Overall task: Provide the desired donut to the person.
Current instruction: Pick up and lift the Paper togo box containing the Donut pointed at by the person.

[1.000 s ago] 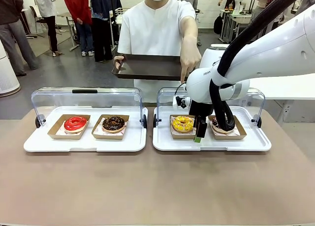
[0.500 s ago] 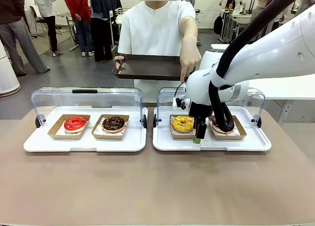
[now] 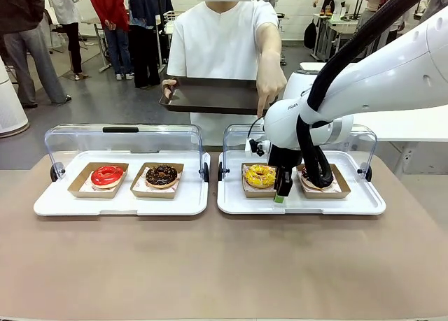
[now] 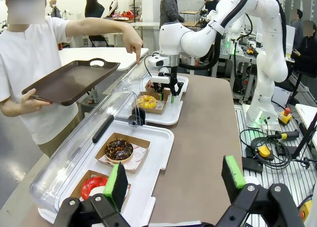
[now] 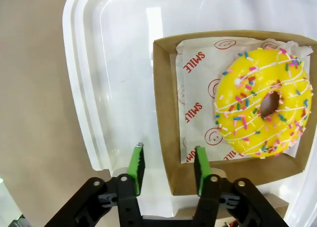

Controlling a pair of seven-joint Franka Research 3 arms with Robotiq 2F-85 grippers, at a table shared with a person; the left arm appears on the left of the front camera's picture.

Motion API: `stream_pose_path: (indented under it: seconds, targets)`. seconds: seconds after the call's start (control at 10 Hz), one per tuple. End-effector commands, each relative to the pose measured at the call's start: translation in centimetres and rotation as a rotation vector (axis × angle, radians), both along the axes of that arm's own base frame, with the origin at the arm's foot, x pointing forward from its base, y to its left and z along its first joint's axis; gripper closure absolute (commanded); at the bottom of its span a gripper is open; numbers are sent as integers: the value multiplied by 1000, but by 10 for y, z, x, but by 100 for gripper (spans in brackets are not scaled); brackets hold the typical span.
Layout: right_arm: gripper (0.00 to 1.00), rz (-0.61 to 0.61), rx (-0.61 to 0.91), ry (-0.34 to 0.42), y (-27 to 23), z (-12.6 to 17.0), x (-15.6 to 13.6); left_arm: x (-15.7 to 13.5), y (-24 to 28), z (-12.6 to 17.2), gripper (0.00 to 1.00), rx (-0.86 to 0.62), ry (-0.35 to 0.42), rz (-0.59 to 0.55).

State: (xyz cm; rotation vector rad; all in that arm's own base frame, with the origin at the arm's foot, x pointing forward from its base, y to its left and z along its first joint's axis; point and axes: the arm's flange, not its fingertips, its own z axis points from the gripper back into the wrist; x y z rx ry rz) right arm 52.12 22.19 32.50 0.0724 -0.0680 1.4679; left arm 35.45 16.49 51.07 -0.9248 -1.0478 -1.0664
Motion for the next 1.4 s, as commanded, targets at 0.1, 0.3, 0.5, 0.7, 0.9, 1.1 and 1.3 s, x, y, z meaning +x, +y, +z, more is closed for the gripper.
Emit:
stream_pose_path:
  seconds: [0.1,0.3,0.5,0.7,0.9,1.1,1.3]
  targets:
    - [95,15,-4,-7,-4,-11,5,-1,1,1,0,-6,-4,-2]
    - [100,19,-4,-7,-4,-10,4,-1,1,1,0,-6,-4,-2]
    - [100,22,-5,-9,-4,-10,3,-1,1,1,0,-6,-4,-2]
    - [100,51,-17,-14,1,-4,-2,-1,1,1,0,-6,-4,-2]
    - [100,107,-79,-18,20,19,-23,-1,1,1,0,-6,-4,-2]
    - [100,168,-106,-12,39,49,-49,-1,1,1,0,-6,-4,-2]
    - [100,183,-146,-2,54,83,-73,-1,1,1,0,-6,-4,-2]
